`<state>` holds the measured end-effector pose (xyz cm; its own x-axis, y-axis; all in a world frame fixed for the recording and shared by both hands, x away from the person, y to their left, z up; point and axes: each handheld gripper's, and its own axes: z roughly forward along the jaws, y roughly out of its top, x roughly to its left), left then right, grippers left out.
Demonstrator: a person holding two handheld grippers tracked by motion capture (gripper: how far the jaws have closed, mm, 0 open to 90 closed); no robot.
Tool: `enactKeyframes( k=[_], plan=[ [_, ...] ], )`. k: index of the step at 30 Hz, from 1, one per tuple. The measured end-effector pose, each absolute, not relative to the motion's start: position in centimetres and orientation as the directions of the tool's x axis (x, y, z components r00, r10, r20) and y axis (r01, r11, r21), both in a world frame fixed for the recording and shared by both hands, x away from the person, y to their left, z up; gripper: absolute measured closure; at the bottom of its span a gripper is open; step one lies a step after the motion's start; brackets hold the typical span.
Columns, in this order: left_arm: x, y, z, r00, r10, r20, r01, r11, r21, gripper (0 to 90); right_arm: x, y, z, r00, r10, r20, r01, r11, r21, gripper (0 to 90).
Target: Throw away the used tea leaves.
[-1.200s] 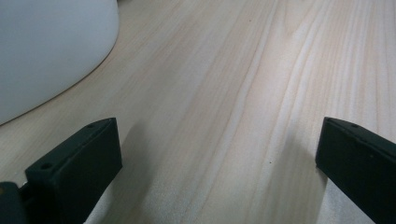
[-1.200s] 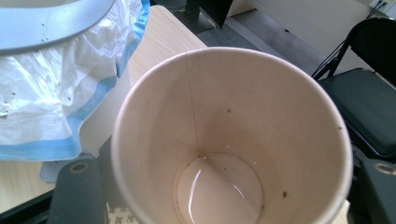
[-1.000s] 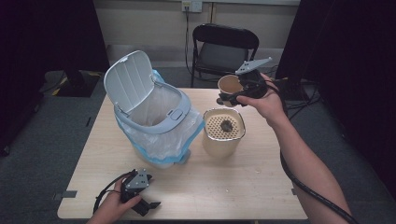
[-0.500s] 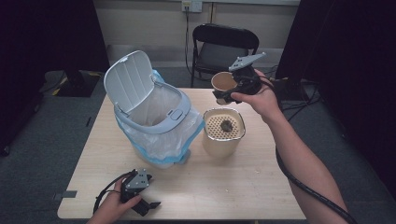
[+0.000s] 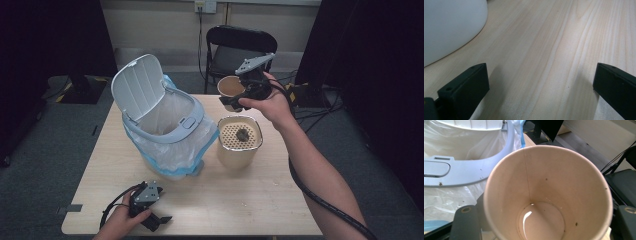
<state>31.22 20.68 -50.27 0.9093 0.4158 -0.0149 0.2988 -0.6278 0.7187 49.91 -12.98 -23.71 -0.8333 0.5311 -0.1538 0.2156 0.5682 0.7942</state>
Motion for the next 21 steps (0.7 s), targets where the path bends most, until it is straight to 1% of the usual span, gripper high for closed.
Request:
enactKeyframes(
  k=[21],
  plan=[
    [31.2,20.7,-50.3,0.908,0.419,-0.017,0.302,-0.624,0.721,0.0,49.4,-10.3,-22.4,-0.867,0.478,-0.139,0.185,0.568,0.802,27.1]
  ],
)
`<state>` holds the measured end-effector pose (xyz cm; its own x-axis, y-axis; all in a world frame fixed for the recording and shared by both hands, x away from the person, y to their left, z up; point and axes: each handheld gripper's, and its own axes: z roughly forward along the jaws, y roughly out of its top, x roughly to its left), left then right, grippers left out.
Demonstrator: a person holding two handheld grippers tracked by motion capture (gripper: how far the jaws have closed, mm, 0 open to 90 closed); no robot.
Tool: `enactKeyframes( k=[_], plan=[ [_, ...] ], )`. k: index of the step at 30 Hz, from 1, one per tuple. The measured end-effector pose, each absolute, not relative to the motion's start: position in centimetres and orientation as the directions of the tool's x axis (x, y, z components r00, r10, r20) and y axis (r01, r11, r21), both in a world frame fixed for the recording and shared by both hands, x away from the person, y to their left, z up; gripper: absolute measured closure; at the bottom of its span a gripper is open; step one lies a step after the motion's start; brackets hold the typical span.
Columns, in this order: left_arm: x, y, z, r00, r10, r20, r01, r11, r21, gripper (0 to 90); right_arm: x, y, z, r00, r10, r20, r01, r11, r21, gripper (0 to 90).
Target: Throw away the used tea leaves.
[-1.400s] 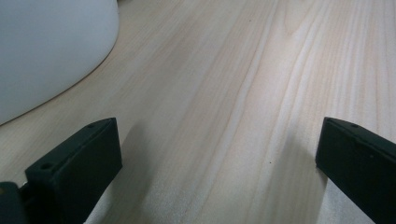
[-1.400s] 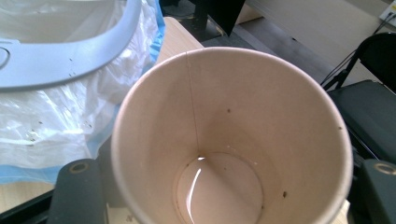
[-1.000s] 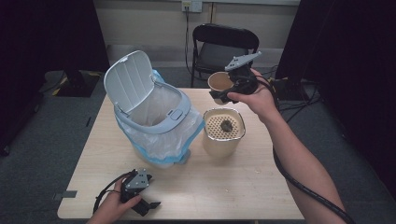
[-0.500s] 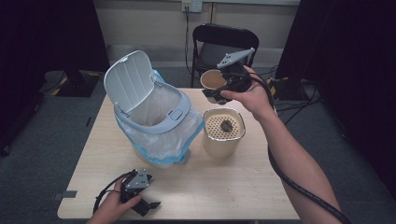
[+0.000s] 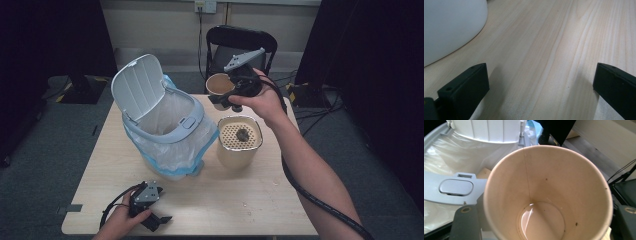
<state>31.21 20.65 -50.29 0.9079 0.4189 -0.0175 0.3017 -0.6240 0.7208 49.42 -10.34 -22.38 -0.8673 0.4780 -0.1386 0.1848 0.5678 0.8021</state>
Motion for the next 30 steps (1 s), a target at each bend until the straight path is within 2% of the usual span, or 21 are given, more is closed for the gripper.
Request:
enactKeyframes(
  k=[30],
  plan=[
    [31.2,20.7,-50.3,0.909,0.416,-0.016,0.3,-0.628,0.718,0.0,48.5,-5.4,-21.0,-0.905,0.406,-0.128,0.134,0.557,0.819,27.0]
  ],
)
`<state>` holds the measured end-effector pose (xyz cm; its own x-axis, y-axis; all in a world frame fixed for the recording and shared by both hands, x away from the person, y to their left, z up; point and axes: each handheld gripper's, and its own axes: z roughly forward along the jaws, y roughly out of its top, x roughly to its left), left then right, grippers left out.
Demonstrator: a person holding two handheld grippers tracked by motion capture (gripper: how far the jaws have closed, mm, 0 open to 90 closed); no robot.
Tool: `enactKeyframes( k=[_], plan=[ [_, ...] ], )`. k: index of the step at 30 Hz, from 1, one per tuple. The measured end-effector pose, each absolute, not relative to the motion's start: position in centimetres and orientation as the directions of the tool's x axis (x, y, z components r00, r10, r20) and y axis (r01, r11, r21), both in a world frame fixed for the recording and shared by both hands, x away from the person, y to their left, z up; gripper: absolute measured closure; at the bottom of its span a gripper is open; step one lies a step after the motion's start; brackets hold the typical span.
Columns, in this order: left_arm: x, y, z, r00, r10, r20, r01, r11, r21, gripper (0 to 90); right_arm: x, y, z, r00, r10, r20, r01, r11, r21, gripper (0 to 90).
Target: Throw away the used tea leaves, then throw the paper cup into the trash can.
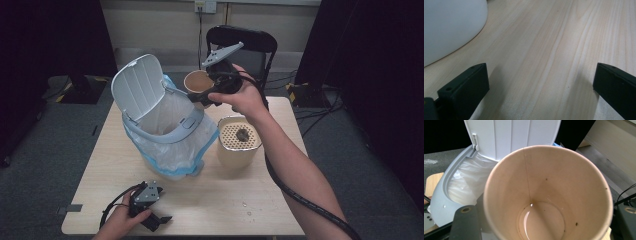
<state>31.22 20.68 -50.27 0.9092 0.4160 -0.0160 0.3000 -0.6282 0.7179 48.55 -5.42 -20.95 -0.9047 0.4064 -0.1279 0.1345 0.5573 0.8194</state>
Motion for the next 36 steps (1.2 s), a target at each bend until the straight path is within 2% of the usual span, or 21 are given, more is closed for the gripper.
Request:
enactKeyframes(
  k=[36],
  plan=[
    [31.2,20.7,-50.3,0.908,0.418,-0.018,0.302,-0.624,0.721,0.0,47.8,0.4,-22.3,-0.943,0.319,-0.099,0.106,0.566,0.818,26.7]
  ],
)
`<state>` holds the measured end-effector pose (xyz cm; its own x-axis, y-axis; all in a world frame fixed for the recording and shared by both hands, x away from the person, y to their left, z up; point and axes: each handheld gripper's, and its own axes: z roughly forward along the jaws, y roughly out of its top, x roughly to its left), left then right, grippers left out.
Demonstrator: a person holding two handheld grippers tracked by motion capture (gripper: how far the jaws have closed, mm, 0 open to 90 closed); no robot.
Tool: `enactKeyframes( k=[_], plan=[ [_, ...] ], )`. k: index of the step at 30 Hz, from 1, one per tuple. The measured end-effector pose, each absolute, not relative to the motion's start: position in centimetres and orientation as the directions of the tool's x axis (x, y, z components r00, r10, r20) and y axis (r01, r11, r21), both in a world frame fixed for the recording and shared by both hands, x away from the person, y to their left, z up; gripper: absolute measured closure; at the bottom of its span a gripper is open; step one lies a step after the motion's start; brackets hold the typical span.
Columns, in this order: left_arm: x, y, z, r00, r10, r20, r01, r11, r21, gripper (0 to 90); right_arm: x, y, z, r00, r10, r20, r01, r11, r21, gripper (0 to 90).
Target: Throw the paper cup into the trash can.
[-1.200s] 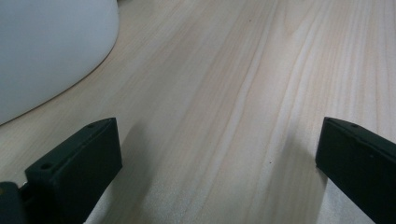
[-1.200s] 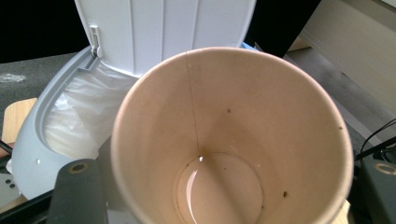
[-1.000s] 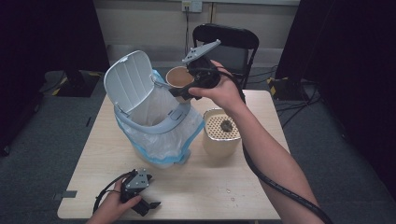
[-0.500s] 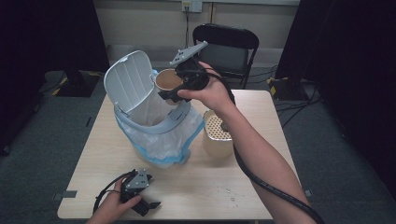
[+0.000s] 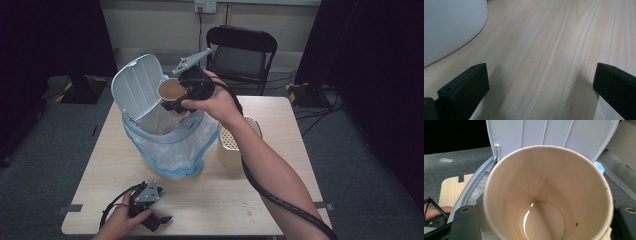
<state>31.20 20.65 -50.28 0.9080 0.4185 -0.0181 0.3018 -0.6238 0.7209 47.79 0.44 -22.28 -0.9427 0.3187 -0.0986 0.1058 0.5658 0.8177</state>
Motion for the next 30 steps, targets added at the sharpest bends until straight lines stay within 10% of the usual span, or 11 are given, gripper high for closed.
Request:
enactKeyframes(
  k=[30],
  plan=[
    [31.2,20.6,-50.3,0.908,0.419,-0.018,0.302,-0.624,0.721,0.0,47.1,-0.9,-23.1,-0.953,0.3,-0.034,0.151,0.569,0.809,15.6]
  ],
)
